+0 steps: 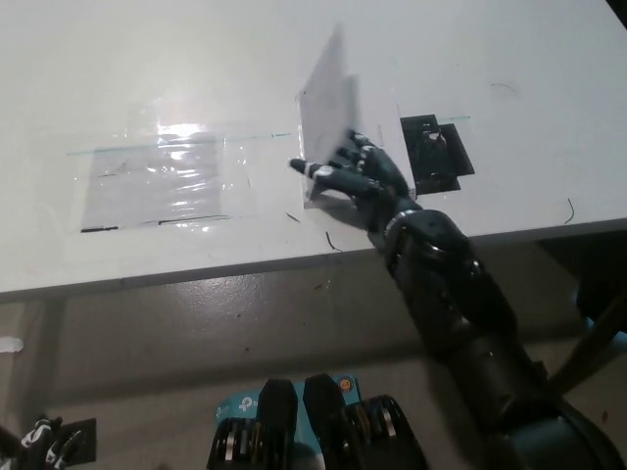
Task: The robot uses its right hand to slide under the cover of the book kept in the middle of the desk and open it
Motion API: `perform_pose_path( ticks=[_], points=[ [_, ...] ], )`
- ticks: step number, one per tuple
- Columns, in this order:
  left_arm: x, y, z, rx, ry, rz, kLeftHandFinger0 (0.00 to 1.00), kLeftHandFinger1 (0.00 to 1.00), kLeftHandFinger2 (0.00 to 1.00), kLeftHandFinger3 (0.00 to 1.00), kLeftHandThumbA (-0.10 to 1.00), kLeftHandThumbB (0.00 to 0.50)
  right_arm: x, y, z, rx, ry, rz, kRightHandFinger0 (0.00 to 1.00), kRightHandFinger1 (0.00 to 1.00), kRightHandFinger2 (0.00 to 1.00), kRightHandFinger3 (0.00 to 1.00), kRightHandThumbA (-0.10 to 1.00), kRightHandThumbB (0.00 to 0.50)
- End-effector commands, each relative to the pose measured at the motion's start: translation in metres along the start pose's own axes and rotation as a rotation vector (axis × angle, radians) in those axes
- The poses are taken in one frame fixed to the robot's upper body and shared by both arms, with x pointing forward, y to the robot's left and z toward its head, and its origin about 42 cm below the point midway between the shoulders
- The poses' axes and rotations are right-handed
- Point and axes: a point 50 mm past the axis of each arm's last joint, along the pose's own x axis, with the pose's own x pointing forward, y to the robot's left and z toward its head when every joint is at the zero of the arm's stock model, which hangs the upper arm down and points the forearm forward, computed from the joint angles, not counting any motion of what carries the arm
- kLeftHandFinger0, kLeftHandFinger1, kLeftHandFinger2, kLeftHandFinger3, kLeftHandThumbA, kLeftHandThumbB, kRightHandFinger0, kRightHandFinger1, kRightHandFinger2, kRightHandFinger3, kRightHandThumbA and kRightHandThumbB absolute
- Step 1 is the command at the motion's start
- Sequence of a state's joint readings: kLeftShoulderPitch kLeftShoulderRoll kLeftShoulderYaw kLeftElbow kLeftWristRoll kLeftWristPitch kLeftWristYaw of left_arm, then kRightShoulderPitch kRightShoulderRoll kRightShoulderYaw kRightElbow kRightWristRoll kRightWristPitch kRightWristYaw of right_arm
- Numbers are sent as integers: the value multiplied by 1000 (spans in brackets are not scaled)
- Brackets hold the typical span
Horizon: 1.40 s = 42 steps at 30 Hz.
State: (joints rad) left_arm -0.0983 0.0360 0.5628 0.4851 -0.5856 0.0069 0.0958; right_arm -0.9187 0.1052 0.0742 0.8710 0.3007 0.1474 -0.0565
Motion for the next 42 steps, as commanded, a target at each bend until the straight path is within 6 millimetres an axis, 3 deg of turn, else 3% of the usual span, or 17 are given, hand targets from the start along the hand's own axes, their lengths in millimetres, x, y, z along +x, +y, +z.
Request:
perform_pose_path(
  ticks=[1,6,10,11,14,16,22,26,29,30,31,32,37,40,42],
  points=[
    [5,-6,16,11,-37,-6,821,703,690,731,871,246,10,34,46,-184,-144,95,642,733,785,974,1000,299],
    [5,-8,17,15,-40,-3,811,690,669,715,868,236,14,39,54,-285,-134,115,679,773,819,970,1000,303],
    [6,-12,18,5,-39,-20,816,700,688,724,858,235,16,42,55,-394,-151,140,699,757,788,965,1000,278],
    [6,-13,18,15,-42,-18,818,701,683,713,860,232,16,44,55,-438,-167,158,689,744,769,964,1000,263],
    [9,-17,20,17,-38,-14,768,666,653,680,839,254,15,45,55,-505,-189,196,654,718,751,957,1000,276],
    [10,-18,20,11,-39,-23,759,644,652,679,837,242,14,44,51,-575,-200,202,593,675,734,951,1000,298],
    [17,-28,27,19,-43,-48,750,630,642,681,827,275,11,32,39,-675,-226,202,592,679,764,978,1000,245],
    [19,-33,27,25,-41,-55,747,643,674,710,827,274,11,21,30,-788,-232,189,630,692,793,1000,1000,209],
    [19,-34,28,5,-42,-46,728,638,652,693,789,272,11,15,25,-870,-229,198,708,710,813,1000,1000,264],
    [20,-34,29,12,-42,-45,721,631,647,689,796,277,12,12,23,-923,-211,203,868,822,821,1000,1000,283],
    [20,-34,29,13,-42,-45,716,625,643,684,798,275,12,11,23,-930,-209,204,965,862,823,1000,1000,290],
    [20,-33,29,14,-42,-46,715,620,644,697,792,276,12,9,23,-942,-207,211,1000,878,848,1000,1000,264],
    [20,-29,29,15,-42,-42,725,633,648,698,805,276,13,2,19,-962,-195,215,1000,858,821,1000,1000,257],
    [20,-28,27,21,-35,-33,675,602,624,672,797,268,11,-5,16,-979,-195,202,996,839,823,999,1000,230],
    [20,-27,26,24,-32,-35,674,599,631,675,805,269,11,-7,13,-987,-196,202,960,818,825,989,1000,238]
  ],
)
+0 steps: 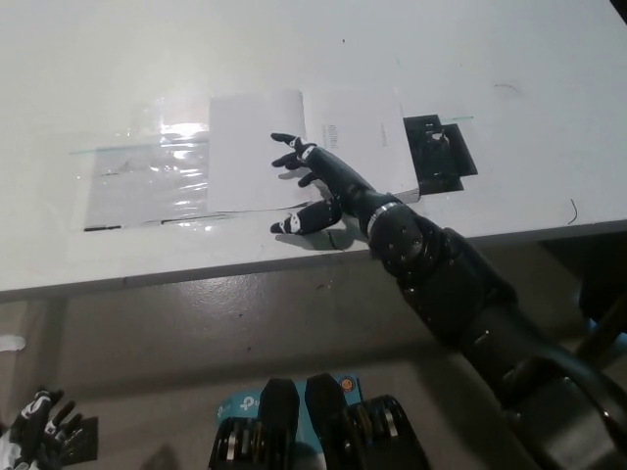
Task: The robot uses its right hand to slide under the cover of the book kept in the middle of the desk and open it
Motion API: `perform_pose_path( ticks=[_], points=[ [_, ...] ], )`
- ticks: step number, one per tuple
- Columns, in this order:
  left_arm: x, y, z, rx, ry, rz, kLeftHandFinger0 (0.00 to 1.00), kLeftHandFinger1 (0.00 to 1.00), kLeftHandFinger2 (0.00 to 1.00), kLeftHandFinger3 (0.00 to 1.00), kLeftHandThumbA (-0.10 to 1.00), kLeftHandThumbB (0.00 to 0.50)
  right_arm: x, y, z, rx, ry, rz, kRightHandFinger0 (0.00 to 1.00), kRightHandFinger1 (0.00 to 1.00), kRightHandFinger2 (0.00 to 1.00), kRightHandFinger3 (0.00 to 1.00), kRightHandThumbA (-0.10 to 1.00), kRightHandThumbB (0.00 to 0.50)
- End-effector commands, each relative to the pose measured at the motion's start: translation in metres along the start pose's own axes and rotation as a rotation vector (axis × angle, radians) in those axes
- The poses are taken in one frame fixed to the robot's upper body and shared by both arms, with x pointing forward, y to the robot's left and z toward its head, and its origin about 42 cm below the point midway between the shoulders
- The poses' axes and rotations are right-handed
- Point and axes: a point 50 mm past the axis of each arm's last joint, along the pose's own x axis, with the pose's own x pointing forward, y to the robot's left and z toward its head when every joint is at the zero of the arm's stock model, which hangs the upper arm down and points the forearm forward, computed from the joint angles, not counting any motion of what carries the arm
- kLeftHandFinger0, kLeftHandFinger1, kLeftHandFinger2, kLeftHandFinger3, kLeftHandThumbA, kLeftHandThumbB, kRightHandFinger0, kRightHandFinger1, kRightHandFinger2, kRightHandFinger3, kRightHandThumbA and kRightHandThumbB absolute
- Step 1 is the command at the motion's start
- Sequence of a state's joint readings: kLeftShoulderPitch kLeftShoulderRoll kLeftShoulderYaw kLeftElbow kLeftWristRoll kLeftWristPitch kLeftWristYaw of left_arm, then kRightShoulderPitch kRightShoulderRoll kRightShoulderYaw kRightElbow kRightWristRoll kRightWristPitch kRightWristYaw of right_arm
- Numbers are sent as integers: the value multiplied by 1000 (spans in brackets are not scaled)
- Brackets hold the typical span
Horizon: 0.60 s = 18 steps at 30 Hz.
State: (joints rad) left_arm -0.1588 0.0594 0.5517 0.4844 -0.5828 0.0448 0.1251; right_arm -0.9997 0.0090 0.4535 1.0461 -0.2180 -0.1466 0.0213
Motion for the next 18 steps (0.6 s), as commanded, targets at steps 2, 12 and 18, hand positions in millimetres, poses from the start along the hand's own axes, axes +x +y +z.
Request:
perform_pose_path(
  ticks=[2,12,18],
  points=[
    [4,0,12,18,-38,-8,675,609,647,697,791,276,1,-12,2,-70,-22,-6,916,801,803,977,1000,240],
    [-4,8,6,33,-44,26,701,600,630,706,812,258,-13,-33,23,191,-138,-92,635,701,810,1000,1000,250],
    [-9,15,2,7,-37,39,734,630,655,696,827,243,-47,-64,41,592,-166,-154,620,706,768,1000,1000,280]
  ],
)
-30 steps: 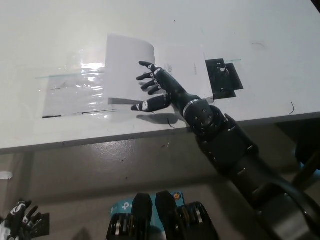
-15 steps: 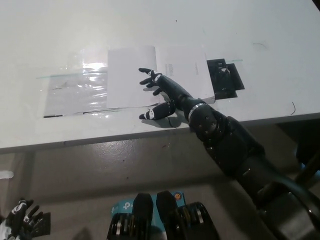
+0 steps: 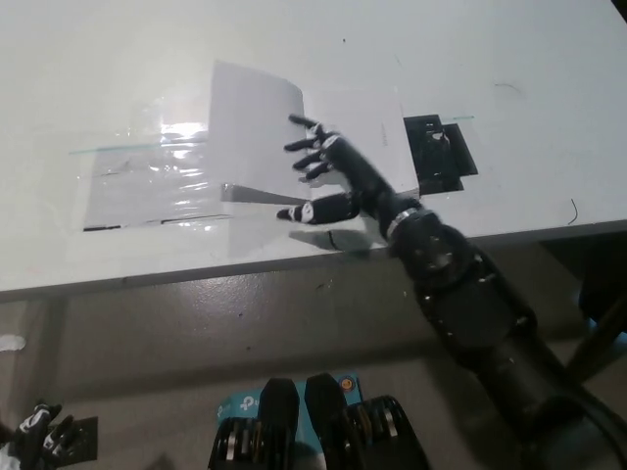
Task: The robot uses its right hand to slide under the cover of the book kept in the middle of the desk and open it
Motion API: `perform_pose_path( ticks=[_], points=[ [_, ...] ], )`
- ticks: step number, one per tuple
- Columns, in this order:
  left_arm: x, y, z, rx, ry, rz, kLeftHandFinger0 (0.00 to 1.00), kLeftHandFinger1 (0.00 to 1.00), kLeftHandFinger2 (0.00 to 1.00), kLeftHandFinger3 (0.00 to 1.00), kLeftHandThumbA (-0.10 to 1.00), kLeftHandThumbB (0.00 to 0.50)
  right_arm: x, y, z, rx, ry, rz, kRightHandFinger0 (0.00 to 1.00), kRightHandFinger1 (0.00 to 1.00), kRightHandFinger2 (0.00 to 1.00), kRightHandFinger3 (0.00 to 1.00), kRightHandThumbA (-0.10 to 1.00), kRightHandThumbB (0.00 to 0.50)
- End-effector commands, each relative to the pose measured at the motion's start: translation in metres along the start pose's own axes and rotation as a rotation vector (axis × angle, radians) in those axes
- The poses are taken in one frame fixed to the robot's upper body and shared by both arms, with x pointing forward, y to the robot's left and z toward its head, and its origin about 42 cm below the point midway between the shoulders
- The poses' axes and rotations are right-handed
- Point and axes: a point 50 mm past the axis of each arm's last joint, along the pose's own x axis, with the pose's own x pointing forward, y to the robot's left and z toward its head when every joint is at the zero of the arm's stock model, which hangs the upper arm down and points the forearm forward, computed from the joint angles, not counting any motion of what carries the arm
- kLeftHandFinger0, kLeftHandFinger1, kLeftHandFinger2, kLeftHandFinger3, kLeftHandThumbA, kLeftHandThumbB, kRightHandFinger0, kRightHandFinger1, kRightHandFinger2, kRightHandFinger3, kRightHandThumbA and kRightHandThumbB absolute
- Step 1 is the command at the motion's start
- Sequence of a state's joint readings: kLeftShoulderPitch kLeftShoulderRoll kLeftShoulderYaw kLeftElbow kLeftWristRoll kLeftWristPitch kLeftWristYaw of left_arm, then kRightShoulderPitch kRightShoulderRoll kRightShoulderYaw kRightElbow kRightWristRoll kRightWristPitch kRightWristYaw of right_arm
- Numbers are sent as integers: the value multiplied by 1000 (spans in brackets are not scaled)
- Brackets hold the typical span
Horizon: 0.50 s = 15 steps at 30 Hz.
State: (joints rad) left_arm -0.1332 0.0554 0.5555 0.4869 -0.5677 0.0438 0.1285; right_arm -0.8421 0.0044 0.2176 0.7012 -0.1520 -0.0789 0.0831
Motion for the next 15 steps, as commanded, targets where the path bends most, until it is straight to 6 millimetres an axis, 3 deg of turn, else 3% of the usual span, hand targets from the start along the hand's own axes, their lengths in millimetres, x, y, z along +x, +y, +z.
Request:
perform_pose_path(
  ticks=[1,4,8,10,11,15],
  points=[
    [-4,3,6,-20,-45,13,736,636,656,699,830,226,-22,-45,53,463,-60,-64,612,690,747,1000,1000,271],
    [-7,7,2,-36,-41,27,733,637,653,707,831,205,-44,-62,64,629,-101,-122,629,663,727,1000,1000,280],
    [-8,11,-3,-43,-29,22,764,661,691,738,843,225,-76,-87,72,812,-158,-195,641,666,732,1000,1000,281],
    [-9,12,-4,-50,-27,27,765,662,694,741,843,224,-74,-86,73,812,-160,-189,639,665,732,1000,1000,280],
    [-10,14,-6,-42,-25,24,782,687,723,757,857,236,-97,-99,65,885,-201,-239,661,675,755,1000,1000,288],
    [-14,18,-11,-52,-25,42,792,679,712,731,841,239,-129,-113,48,989,-236,-305,646,665,762,1000,1000,284]
  ],
)
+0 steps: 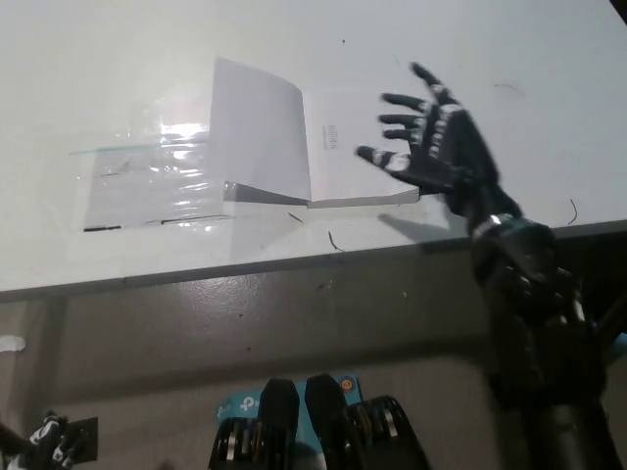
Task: The robot uses its right hand to slide under the cover of the book kept in the middle of the desk and open it
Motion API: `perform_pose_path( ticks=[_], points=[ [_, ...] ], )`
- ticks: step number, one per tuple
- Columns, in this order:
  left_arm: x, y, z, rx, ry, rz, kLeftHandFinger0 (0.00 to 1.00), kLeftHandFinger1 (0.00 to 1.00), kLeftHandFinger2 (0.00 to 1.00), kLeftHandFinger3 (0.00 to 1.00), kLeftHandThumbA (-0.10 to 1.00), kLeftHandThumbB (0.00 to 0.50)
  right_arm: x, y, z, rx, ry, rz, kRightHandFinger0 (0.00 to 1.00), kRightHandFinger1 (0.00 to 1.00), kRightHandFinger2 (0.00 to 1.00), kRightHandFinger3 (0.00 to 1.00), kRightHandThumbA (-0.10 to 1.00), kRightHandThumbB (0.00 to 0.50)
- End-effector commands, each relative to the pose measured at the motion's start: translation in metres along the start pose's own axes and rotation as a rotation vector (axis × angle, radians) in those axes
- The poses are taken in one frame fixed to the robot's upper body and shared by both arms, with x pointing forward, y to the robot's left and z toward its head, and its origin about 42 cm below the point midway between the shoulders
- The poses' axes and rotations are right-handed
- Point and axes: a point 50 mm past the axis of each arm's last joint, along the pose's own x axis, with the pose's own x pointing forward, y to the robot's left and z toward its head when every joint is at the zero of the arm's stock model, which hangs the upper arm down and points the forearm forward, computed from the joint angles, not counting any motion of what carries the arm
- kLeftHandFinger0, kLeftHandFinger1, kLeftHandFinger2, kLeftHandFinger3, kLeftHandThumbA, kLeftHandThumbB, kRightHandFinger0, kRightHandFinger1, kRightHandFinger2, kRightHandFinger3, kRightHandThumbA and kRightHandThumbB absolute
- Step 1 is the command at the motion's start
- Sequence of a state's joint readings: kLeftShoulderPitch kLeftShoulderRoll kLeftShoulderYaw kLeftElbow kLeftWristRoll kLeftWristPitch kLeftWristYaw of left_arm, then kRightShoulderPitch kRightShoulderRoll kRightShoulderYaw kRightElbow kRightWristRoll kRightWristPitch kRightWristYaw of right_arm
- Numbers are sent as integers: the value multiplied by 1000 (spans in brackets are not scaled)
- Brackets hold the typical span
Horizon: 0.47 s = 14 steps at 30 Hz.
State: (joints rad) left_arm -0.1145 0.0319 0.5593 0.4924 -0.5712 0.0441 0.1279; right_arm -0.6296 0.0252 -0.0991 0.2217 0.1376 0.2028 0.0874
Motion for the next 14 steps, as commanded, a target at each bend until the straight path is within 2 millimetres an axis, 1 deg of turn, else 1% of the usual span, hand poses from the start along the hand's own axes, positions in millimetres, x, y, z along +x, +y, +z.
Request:
perform_pose_path(
  ticks=[1,2,3,4,5,7,8,9,10,11,12,13,14],
  points=[
    [-7,14,1,-53,-50,24,803,689,715,733,838,236,-46,-45,64,513,-128,-5,674,678,789,1000,1000,274],
    [-8,15,1,-53,-50,25,812,697,726,756,854,235,-47,-48,63,526,-131,-5,717,695,801,1000,1000,261],
    [-9,17,-1,-46,-50,29,812,700,731,766,860,244,-55,-58,59,565,-140,-29,744,716,823,1000,1000,246],
    [-11,19,-1,-51,-51,30,812,705,744,780,853,236,-64,-67,56,585,-148,-60,719,699,809,1000,1000,244],
    [-12,21,-2,-59,-52,36,809,704,745,783,845,243,-69,-71,55,601,-154,-72,709,694,798,1000,1000,266],
    [-13,23,-2,-60,-54,40,807,698,745,786,845,246,-76,-77,54,621,-163,-90,693,685,778,1000,1000,268],
    [-14,25,-3,-68,-57,46,820,695,729,764,840,245,-93,-92,46,667,-173,-137,700,692,792,1000,1000,268],
    [-15,26,-5,-66,-56,39,831,700,726,768,865,242,-101,-100,41,688,-170,-161,695,691,793,1000,1000,274],
    [-16,27,-6,-86,-54,32,855,711,721,760,855,245,-108,-106,37,699,-167,-184,699,685,787,1000,1000,280],
    [-16,29,-6,-87,-55,33,862,718,727,770,869,239,-109,-107,35,718,-167,-184,721,693,796,1000,1000,270],
    [-17,30,-7,-81,-53,31,871,731,744,795,882,232,-119,-115,29,755,-169,-211,739,704,808,1000,1000,264],
    [-18,31,-9,-74,-52,34,859,729,739,787,874,239,-132,-124,21,781,-170,-253,750,711,818,1000,1000,259],
    [-18,31,-9,-74,-52,34,859,729,739,787,874,239,-132,-124,21,781,-170,-253,750,711,818,1000,1000,259]
  ],
)
